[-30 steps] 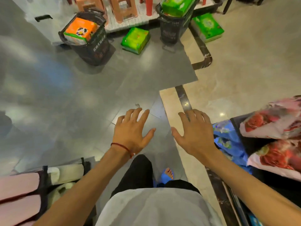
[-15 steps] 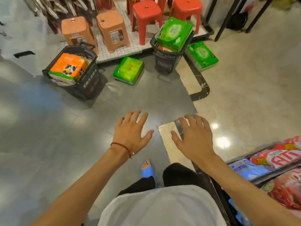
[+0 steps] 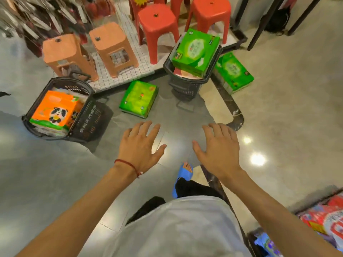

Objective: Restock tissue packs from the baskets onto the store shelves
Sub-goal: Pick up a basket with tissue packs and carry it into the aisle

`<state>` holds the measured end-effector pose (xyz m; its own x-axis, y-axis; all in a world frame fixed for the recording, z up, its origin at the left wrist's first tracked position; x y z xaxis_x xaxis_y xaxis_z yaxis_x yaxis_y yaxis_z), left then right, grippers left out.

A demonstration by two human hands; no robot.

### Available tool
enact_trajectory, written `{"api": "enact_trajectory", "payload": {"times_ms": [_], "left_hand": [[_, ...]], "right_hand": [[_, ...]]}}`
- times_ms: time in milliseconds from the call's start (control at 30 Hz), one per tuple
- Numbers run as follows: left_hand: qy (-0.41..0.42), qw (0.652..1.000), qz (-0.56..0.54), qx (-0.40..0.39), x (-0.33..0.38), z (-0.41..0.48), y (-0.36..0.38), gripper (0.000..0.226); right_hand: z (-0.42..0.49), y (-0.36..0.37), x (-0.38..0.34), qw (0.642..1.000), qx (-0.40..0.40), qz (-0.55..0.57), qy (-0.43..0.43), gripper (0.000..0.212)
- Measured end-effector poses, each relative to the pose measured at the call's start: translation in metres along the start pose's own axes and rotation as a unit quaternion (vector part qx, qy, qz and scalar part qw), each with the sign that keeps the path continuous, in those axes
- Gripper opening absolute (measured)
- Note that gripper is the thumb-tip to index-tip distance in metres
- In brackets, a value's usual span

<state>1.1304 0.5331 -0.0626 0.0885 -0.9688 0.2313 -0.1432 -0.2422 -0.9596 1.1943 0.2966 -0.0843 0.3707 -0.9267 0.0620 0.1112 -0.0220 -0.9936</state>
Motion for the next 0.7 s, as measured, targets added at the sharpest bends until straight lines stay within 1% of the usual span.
{"api": "enact_trajectory", "payload": {"times_ms": [67, 167, 267, 367, 433, 533, 633, 700], "left_hand": [[-0.002, 1.0, 0.008, 0.01, -0.006, 0.04, -0.013, 0.072], [-0.005, 1.0, 0.003, 0.013, -0.016, 0.102, -0.03, 0.07], [-0.003, 1.0, -0.01, 0.018, -0.032, 0.171, -0.04, 0.07], [0.022, 0.999, -0.017, 0.018, -0.051, 0.248, -0.043, 0.074], [0.042, 0.999, -0.022, 0.004, -0.061, 0.302, -0.047, 0.076], [0.062, 0.998, -0.031, 0.001, -0.072, 0.37, -0.058, 0.074], [0.114, 0.993, -0.014, -0.014, -0.076, 0.429, -0.071, 0.072], [0.13, 0.991, -0.004, -0.029, -0.079, 0.473, -0.077, 0.072]], "right_hand": [[0.048, 0.004, 0.013, 1.0, 0.009, 0.005, 0.007, 0.06], [0.115, 0.008, 0.026, 1.0, -0.012, -0.001, -0.004, 0.06], [0.177, 0.015, 0.031, 1.0, -0.016, -0.013, -0.007, 0.059], [0.236, 0.027, 0.033, 0.999, -0.031, -0.024, 0.014, 0.061], [0.272, 0.035, 0.034, 0.998, -0.04, -0.026, 0.033, 0.064], [0.323, 0.037, 0.035, 0.998, -0.032, -0.016, 0.059, 0.064], [0.367, 0.033, 0.038, 0.995, -0.04, -0.018, 0.089, 0.065], [0.397, 0.036, 0.046, 0.993, -0.041, -0.015, 0.111, 0.066]]}}
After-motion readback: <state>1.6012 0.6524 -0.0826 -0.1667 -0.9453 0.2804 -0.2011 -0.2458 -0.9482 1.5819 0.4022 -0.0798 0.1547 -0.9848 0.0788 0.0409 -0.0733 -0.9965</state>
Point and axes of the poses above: each hand's wrist, its own z-axis towards the middle knuckle, its own y-axis out of the palm, x = y × z, the point moved 3 cm from there along z, towards the middle knuckle, and after that the axes turned 12 degrees about -z, right-handed, at the moved point
